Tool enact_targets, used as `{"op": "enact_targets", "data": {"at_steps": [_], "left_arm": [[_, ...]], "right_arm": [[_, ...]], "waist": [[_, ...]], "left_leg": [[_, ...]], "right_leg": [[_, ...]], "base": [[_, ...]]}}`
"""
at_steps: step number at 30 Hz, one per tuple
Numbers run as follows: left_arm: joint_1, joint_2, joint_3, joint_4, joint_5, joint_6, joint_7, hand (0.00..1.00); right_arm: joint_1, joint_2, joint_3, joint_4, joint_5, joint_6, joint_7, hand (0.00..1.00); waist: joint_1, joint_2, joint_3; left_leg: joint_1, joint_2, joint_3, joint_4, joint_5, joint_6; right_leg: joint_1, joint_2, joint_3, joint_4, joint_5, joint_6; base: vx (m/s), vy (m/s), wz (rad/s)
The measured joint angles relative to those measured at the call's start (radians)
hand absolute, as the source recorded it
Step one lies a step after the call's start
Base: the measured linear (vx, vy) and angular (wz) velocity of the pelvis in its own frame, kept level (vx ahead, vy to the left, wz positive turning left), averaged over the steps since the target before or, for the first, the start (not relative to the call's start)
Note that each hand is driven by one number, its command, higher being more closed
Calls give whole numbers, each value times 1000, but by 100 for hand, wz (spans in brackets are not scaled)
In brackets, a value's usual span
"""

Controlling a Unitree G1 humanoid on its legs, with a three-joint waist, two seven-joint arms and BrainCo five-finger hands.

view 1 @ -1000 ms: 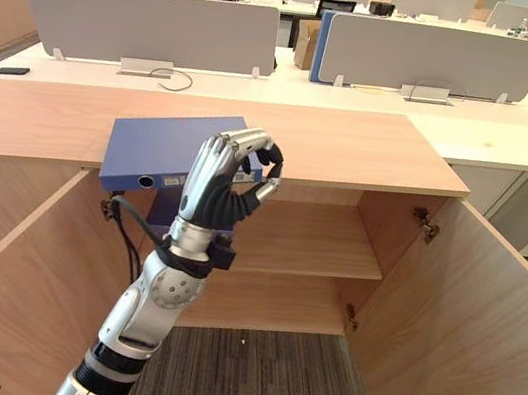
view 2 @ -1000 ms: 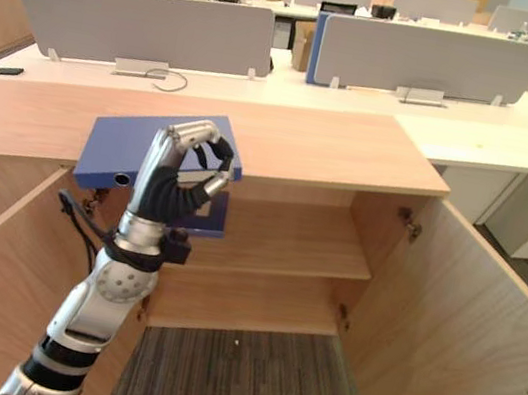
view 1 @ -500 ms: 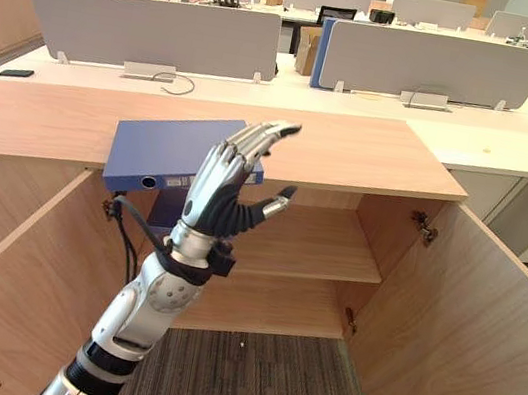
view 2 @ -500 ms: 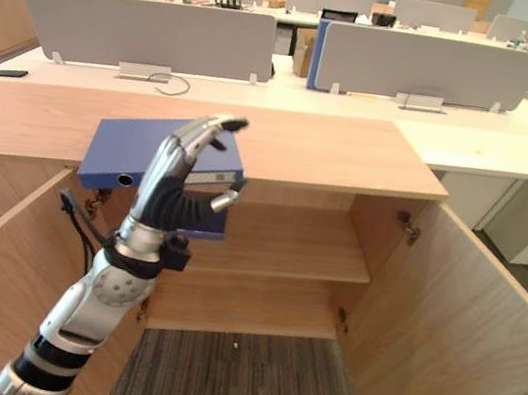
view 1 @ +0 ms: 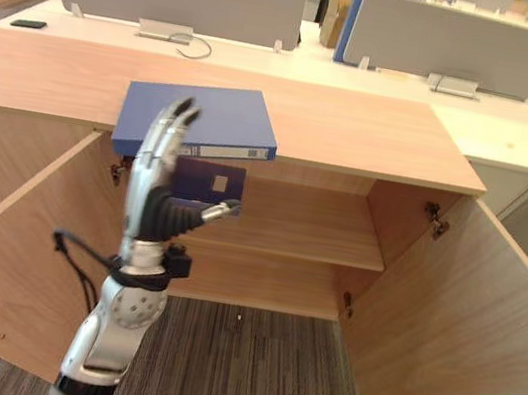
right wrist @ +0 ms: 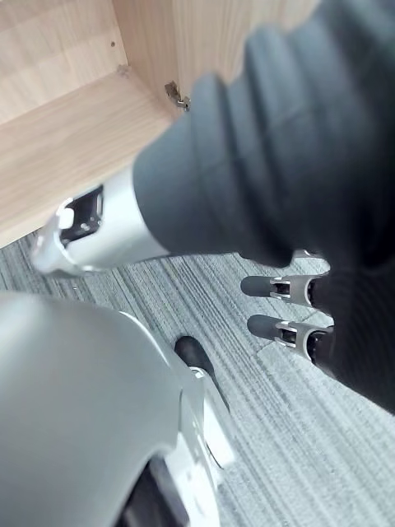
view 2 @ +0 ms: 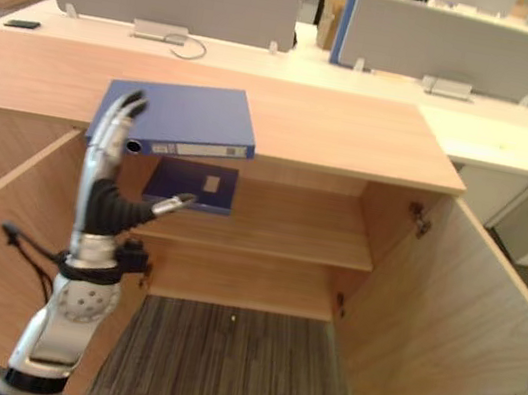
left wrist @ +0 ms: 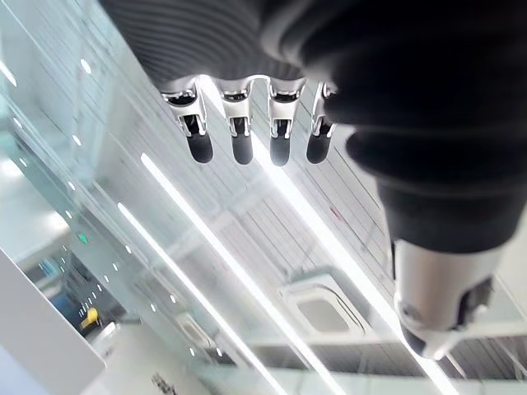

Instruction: Walk over to the cabinet, pick up the folder, carry it to the office cabinet, place the folder inside the office cabinet, then close the office cabinet door

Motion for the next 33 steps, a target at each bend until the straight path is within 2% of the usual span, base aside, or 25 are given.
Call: {"op": "enact_targets", "data": {"at_steps": [2, 4, 5, 6, 11, 13, 15, 16, 17, 18, 19, 20, 21, 23, 25, 26, 27, 28, 29, 32, 33], "left_arm": [[3, -5, 49, -45, -1, 0, 18, 0], [15, -13, 103, -82, -1, -1, 40, 0], [14, -16, 129, -80, -3, 1, 56, 0], [16, -18, 144, -80, -4, 6, 72, 0], [47, -37, 170, -150, -20, 18, 97, 0], [59, -51, 171, -195, -21, 17, 103, 0], [81, -79, 171, -236, -20, 15, 105, 0], [100, -107, 168, -265, -20, 11, 106, 0], [107, -122, 166, -280, -21, 9, 106, 0], [110, -126, 164, -289, -21, 8, 106, 0], [115, -126, 156, -300, -24, 5, 106, 0], [119, -117, 133, -301, -29, 3, 106, 0], [126, -113, 117, -301, -34, 3, 106, 0], [142, -104, 65, -301, -42, -2, 105, 0], [144, -101, 14, -280, -44, -10, 101, 0], [145, -90, -23, -258, -47, -17, 86, 0], [147, -81, -49, -238, -46, -20, 70, 0], [149, -74, -58, -230, -44, -20, 61, 0], [164, -85, -78, -198, -44, -25, 34, 0], [172, -90, -113, -186, -43, -41, -28, 0], [171, -88, -112, -171, -46, -49, -48, 0]], "right_arm": [[-7, -9, 1, 1, 1, -1, -5, 0], [-8, -37, 14, 1, 1, -3, -5, 0], [-9, -37, 19, -1, 1, -6, -6, 0], [-6, -36, 21, 0, 1, -8, -6, 0], [-3, -9, -12, -18, 1, -13, -5, 0], [-4, 14, -47, -18, 1, -14, -2, 0], [-4, 23, -78, -21, 0, -13, 0, 0], [5, 19, -89, -50, 0, -10, 0, 0], [15, 18, -89, -79, 0, -10, 0, 0], [18, 17, -88, -99, 1, -11, 0, 0], [19, 17, -83, -121, 1, -12, 1, 0], [17, 21, -67, -138, 1, -18, -2, 0], [16, 22, -58, -143, 2, -25, -7, 0], [17, 20, -27, -157, 1, -29, -2, 0], [18, 12, 17, -157, 1, -28, -1, 0], [16, 13, 60, -158, 2, -29, -2, 0], [16, 17, 106, -155, 3, -29, -2, 0], [16, 23, 124, -151, 4, -29, -2, 0], [15, 14, 125, -147, 3, -29, -2, 0], [16, 4, 126, -131, 1, -26, -2, 0], [16, 3, 125, -129, 1, -25, -2, 0]], "waist": [[19, 7, -4], [32, 48, -19], [31, 48, -19], [33, 42, -17], [44, 43, -55], [57, 47, -91], [71, 56, -101], [77, 68, -102], [77, 78, -100], [76, 85, -94], [76, 79, -83], [70, 70, -76], [62, 61, -72], [55, 59, -71], [53, 61, -70], [48, 50, -69], [39, 24, -67], [39, 5, -69], [39, 19, -73], [42, 40, -90], [40, 38, -92]], "left_leg": [[25, -28, -27, -98, -11, -11], [111, -54, -46, -292, -52, -57], [129, -87, -39, -348, -42, -52], [137, -111, -32, -363, -31, -43], [160, -150, 14, -369, -58, -16], [174, -169, 41, -388, -72, -6], [203, -177, 65, -418, -81, 7], [242, -187, 75, -445, -89, 15], [263, -192, 75, -452, -89, 16], [279, -196, 74, -452, -91, 18], [302, -207, 69, -453, -100, 29], [336, -233, 45, -456, -112, 48], [353, -240, 24, -456, -117, 56], [365, -234, -21, -456, -124, 61], [360, -217, -37, -456, -118, 41], [348, -209, -43, -447, -115, 33], [342, -217, -51, -437, -118, 24], [342, -228, -50, -438, -120, 19], [346, -206, -50, -437, -121, 0], [351, -152, -38, -469, -123, -24], [352, -139, -38, -486, -113, -38]], "right_leg": [[-18, -12, 15, -4, 1, -1], [-31, -11, 21, -33, 6, 8], [-19, -31, 18, -63, 17, 19], [-10, -56, 19, -83, 54, 42], [-3, -104, 43, -99, 63, 66], [-10, -128, 49, -91, 64, 88], [-19, -138, 49, -56, 60, 99], [-52, -148, 47, 59, 27, 137], [-98, -153, 47, 193, -9, 134], [-135, -160, 46, 300, -29, 122], [-192, -175, 40, 458, -39, 102], [-259, -219, 13, 647, -21, 67], [-270, -237, -10, 709, -34, 51], [-289, -227, -64, 736, -105, 41], [-290, -179, -68, 638, -126, 54], [-273, -138, -69, 503, -125, 57], [-243, -128, -94, 361, -92, 32], [-231, -132, -107, 309, -58, 30], [-204, -113, -127, 265, -49, 39], [-161, -51, -157, 165, -28, 19], [-154, -35, -170, 138, -20, 10]], "base": [[43, 64, -9], [70, 134, -4], [85, 149, 16], [111, 178, 16], [152, 128, -17], [187, 149, -35], [114, 126, -33], [56, 135, -17], [40, 151, -5], [13, 130, 11], [10, 137, 38], [38, 127, 56], [62, 103, 68], [113, 2, 60], [113, -66, 37], [160, -146, 33], [177, -171, 24], [199, -213, 15], [196, -208, 10], [177, -212, 8], [169, -228, 11]]}}
